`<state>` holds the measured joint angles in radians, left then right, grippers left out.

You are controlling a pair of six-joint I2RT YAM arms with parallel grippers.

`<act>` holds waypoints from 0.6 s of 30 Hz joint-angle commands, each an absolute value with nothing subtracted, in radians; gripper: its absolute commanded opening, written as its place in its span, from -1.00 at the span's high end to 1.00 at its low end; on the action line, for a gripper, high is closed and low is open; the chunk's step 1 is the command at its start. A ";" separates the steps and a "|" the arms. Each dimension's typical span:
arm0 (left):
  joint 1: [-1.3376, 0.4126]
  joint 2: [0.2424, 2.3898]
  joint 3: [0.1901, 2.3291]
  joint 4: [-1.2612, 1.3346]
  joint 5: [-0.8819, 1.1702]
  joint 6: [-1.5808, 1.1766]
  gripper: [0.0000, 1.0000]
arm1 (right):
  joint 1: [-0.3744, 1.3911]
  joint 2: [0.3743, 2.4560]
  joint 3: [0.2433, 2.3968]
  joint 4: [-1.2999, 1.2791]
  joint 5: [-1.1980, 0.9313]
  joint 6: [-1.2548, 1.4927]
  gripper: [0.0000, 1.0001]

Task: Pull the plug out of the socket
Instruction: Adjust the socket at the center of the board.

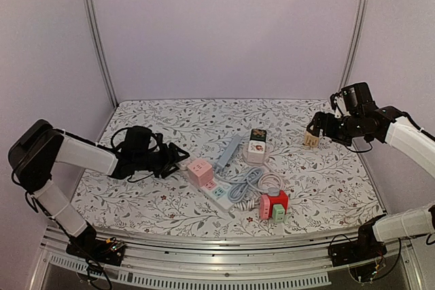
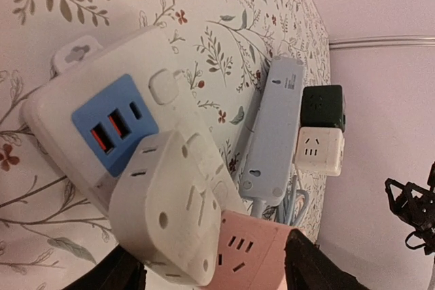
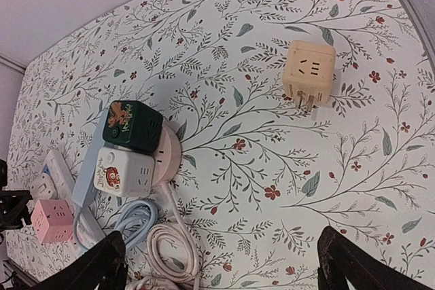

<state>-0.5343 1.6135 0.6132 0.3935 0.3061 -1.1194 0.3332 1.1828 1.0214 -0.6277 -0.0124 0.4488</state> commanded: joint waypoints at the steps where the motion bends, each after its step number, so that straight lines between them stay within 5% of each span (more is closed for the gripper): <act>1: -0.549 1.570 0.663 0.394 0.313 -1.117 -0.35 | 0.342 1.187 1.017 -0.636 -0.006 0.448 -0.92; 18: -0.591 1.570 0.801 0.192 0.230 -1.009 -0.33 | 0.484 1.178 1.023 -0.631 0.076 0.401 -0.94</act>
<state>-0.5777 1.6272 0.8062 0.3069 0.2897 -1.0611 0.4206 1.1831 1.0214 -0.6285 0.0353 0.4335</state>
